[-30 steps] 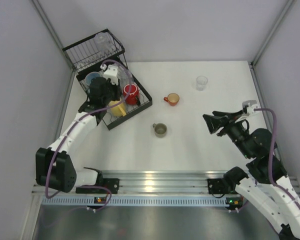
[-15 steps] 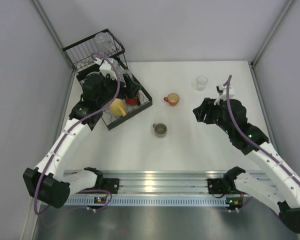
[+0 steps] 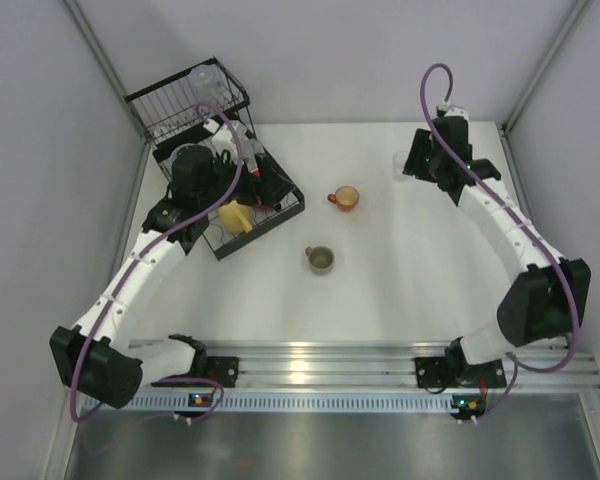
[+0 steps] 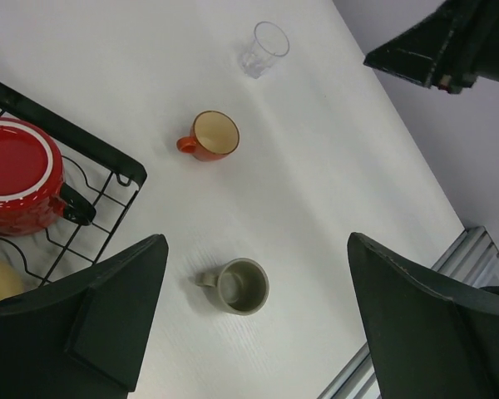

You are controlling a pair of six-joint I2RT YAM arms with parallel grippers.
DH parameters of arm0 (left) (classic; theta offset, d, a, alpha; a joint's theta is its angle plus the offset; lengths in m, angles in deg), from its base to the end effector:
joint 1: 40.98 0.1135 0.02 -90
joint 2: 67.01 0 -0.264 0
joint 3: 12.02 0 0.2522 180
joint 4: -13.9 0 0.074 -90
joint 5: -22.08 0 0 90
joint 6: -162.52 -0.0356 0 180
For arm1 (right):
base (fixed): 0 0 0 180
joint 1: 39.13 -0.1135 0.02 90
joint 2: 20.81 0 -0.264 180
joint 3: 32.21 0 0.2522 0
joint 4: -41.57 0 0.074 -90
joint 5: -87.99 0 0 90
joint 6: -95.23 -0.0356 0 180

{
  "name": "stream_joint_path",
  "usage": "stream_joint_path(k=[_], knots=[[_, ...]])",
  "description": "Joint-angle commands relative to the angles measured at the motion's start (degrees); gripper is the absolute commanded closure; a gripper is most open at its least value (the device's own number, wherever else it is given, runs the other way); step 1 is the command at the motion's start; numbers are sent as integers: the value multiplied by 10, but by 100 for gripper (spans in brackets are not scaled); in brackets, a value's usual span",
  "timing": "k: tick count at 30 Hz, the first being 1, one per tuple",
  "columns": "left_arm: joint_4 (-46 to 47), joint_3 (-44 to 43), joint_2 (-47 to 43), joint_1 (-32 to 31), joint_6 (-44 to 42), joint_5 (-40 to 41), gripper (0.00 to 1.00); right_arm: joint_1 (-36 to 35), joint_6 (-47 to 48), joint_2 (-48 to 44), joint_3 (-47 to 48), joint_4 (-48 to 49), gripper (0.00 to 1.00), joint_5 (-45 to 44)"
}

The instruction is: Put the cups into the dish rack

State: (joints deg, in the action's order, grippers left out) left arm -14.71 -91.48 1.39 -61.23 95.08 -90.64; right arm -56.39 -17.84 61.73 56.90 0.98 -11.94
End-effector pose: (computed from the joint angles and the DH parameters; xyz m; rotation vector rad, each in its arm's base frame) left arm 0.2506 -0.1071 0.3751 0.2449 1.9337 -0.8763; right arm 0.3138 0.0911 0.3431 0.2091 2.1525 0.2196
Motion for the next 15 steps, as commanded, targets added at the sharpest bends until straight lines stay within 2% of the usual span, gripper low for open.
stream_joint_path(k=[1,7,15], knots=[[30,-24,-35,2,4,-5,6,64,40,59,62,-13,51,17],[46,-79,-12,13,32,51,8,106,91,197,146,15,50,59],[71,-102,16,25,50,49,9,110,70,278,189,85,50,72]])
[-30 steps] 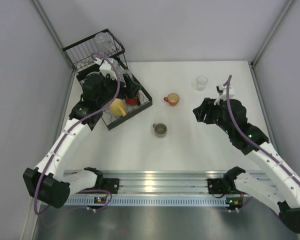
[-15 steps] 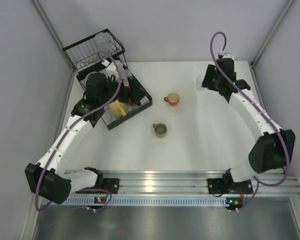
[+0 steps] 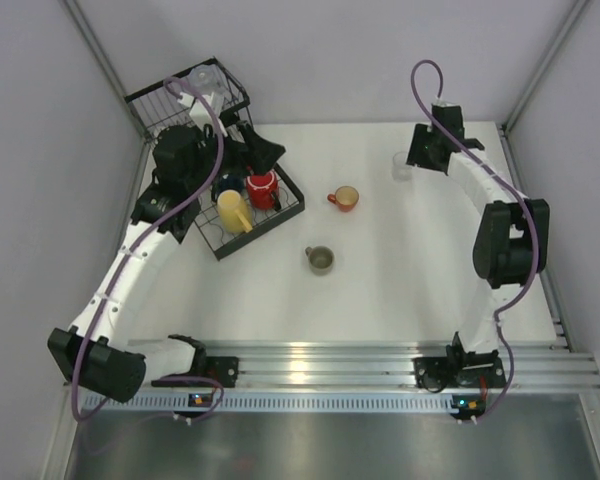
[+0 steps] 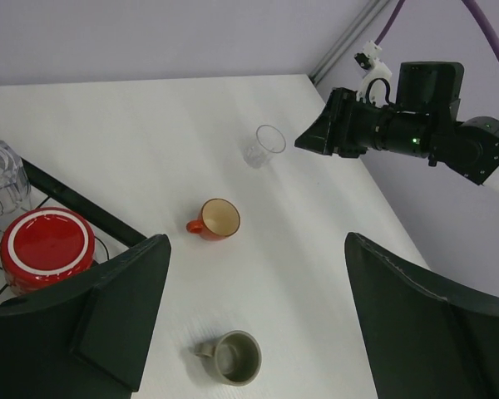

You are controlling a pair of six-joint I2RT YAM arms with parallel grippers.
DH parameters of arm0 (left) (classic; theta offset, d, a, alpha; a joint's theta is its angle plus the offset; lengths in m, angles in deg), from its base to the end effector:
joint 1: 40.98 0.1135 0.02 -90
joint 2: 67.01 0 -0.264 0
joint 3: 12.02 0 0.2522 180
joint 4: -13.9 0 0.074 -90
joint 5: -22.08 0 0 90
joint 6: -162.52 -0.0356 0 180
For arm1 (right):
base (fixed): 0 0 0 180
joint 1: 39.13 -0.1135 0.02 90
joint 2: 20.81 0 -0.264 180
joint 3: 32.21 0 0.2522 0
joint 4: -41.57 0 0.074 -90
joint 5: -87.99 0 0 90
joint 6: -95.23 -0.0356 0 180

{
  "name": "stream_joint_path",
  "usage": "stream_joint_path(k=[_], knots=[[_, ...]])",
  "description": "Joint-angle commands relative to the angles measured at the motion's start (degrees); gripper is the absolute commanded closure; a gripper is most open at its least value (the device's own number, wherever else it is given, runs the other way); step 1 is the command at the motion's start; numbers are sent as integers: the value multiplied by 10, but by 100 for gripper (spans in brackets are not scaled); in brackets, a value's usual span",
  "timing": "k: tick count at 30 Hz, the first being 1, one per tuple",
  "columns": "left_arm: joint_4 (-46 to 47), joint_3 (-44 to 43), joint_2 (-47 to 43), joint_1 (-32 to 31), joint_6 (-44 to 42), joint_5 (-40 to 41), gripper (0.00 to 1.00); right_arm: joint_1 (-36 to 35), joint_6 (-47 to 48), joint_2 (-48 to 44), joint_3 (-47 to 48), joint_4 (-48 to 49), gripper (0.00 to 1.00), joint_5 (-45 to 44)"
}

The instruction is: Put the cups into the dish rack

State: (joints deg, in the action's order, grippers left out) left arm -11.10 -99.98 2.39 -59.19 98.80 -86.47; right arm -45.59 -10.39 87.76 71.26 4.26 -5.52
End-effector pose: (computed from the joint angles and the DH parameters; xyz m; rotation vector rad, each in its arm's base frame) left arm 0.2560 -0.0962 0.4288 0.1303 1.7459 -0.8478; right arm 0.4336 0.0469 0.2675 0.2158 2.3025 0.1257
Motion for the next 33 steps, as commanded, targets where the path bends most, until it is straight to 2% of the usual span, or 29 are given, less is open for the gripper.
stream_joint_path(k=[1,9,15,18,22,25,30,33], knots=[[35,-16,5,6,12,11,9,3,-7,35,52,54,50,-2],[48,5,-17,19,15,34,11,2,-14,108,100,42,53,-9],[53,-15,11,27,40,-23,15,2,-19,120,98,34,55,-20],[47,-24,17,30,52,-33,15,3,-23,125,93,39,61,-12],[25,-36,20,31,44,-46,17,3,-26,109,78,50,88,5],[5,-46,22,33,54,-63,18,5,-21,83,62,61,100,17],[2,-46,21,38,87,-102,18,11,-22,24,27,56,100,29],[3,-53,36,42,113,-126,17,11,-40,-60,-45,89,100,74]])
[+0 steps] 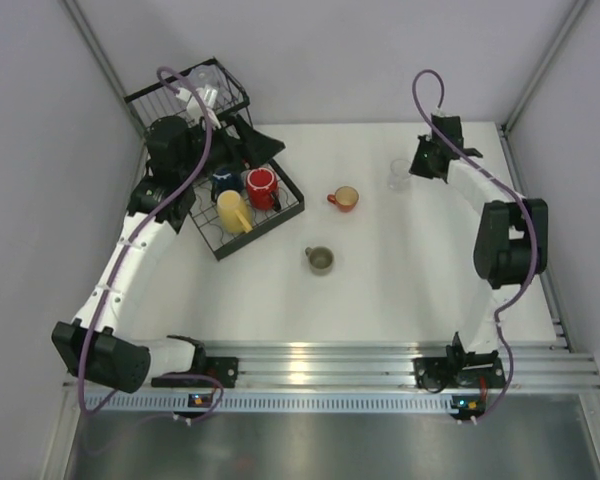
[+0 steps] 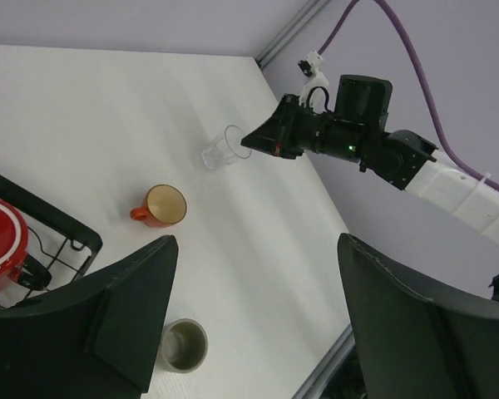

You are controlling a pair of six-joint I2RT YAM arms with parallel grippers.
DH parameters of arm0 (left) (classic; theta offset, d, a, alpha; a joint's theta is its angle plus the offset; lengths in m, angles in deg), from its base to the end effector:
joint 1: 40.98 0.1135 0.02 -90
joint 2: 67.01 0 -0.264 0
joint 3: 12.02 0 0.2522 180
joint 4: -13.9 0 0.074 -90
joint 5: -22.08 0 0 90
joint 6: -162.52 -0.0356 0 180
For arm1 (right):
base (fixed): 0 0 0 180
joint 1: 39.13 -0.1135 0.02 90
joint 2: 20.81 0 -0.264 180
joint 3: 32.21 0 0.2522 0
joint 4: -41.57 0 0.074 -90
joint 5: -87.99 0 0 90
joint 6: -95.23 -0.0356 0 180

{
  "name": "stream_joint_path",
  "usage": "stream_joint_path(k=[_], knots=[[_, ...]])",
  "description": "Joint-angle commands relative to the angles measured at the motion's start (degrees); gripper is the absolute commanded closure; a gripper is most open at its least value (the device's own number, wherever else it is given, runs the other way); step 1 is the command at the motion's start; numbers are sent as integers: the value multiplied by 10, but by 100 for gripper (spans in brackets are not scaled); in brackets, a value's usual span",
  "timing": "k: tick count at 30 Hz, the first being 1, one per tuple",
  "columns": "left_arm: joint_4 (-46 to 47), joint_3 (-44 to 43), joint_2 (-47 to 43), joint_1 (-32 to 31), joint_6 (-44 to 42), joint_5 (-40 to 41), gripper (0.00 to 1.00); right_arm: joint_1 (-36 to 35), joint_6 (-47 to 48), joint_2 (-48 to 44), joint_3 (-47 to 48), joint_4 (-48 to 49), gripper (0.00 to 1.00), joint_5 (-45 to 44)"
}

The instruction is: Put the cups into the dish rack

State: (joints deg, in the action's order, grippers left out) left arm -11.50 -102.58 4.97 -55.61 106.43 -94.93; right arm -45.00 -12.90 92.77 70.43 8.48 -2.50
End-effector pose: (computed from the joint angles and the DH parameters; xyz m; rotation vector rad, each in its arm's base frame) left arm 0.2691 -0.0870 0.4324 0.0745 1.7838 -1.0193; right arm 0.4497 0.0459 0.2314 0.2549 2.3339 0.1972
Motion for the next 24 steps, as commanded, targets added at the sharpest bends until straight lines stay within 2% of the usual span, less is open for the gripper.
stream_joint_path(k=[1,3,4,5,6,8,9,11,16,20,24], knots=[[7,-37,24,9,43,-88,17,6,-33,-161,-61,62,100,80],[6,-69,60,14,74,-124,17,6,-58,-217,-146,131,100,126],[7,-77,69,14,88,-136,18,5,-94,-274,-178,161,100,169],[26,-79,82,14,124,-144,18,6,-116,-301,-241,247,100,190],[46,-74,86,14,146,-154,18,6,-140,-327,-272,288,100,210],[110,-44,91,14,200,-193,18,5,-210,-391,-344,377,100,261],[191,-34,95,11,256,-201,18,3,-239,-407,-365,481,100,275],[234,-17,104,5,304,-213,17,-4,-306,-434,-395,552,100,305],[294,-18,132,-39,338,-214,16,-45,-344,-471,-403,676,100,292],[366,2,141,-54,414,-211,18,-98,-319,-477,-394,684,100,266],[371,3,150,-59,434,-220,18,-123,-312,-471,-393,709,100,254]])
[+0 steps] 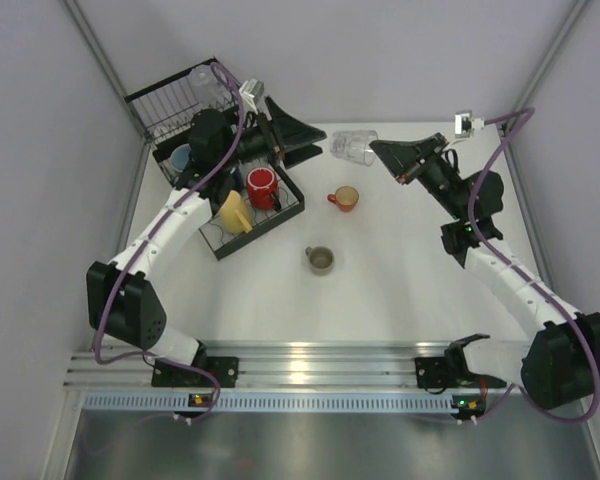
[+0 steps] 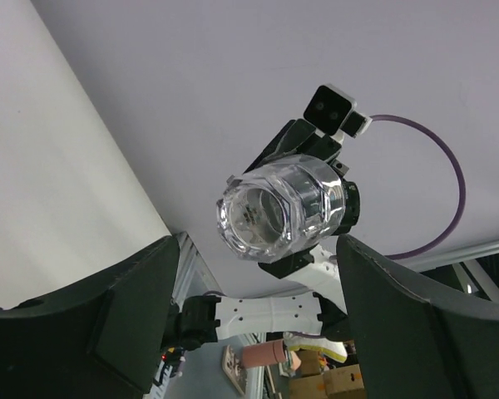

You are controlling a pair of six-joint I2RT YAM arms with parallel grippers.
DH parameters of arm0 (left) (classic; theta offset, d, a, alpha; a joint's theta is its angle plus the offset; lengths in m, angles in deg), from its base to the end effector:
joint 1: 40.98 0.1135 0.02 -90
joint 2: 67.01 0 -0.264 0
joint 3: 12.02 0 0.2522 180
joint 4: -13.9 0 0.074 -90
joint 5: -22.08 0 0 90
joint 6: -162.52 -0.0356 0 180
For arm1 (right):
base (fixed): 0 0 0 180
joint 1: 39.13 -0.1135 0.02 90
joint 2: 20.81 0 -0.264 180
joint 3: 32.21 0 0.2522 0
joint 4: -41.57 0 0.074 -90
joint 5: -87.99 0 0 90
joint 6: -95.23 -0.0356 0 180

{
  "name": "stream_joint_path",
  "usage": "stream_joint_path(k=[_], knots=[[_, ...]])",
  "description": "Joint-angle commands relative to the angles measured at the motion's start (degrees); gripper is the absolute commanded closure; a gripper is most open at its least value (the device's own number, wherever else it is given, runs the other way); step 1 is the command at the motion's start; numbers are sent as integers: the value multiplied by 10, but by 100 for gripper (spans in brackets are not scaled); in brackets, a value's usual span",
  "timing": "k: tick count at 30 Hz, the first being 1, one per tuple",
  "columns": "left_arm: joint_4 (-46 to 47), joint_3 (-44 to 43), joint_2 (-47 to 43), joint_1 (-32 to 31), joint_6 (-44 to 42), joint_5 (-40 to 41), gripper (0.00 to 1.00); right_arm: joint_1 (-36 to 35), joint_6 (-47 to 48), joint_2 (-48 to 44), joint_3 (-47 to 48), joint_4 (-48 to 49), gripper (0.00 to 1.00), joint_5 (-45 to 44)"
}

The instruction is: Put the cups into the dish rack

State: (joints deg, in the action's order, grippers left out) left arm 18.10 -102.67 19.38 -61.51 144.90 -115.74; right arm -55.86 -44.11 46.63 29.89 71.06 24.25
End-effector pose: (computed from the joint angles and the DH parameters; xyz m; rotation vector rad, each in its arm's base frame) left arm 0.3201 -0.1481 0.4101 0.0403 1.7947 -1.8297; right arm 0.2507 0.0918 0.3772 -0.0792 1.2923 1.2637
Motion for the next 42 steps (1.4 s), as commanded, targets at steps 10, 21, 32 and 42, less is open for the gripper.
stream_joint_path(k=[10,21,32,42], knots=[[168,34,8,-17,141,-13,17,-44,2,17,21,113,100,-25],[256,59,19,-42,225,-6,18,-58,8,42,20,134,100,-19],[256,71,34,-41,238,17,25,-63,27,28,-7,134,100,-17],[256,69,45,-36,232,23,53,-64,28,34,-25,144,100,-10]])
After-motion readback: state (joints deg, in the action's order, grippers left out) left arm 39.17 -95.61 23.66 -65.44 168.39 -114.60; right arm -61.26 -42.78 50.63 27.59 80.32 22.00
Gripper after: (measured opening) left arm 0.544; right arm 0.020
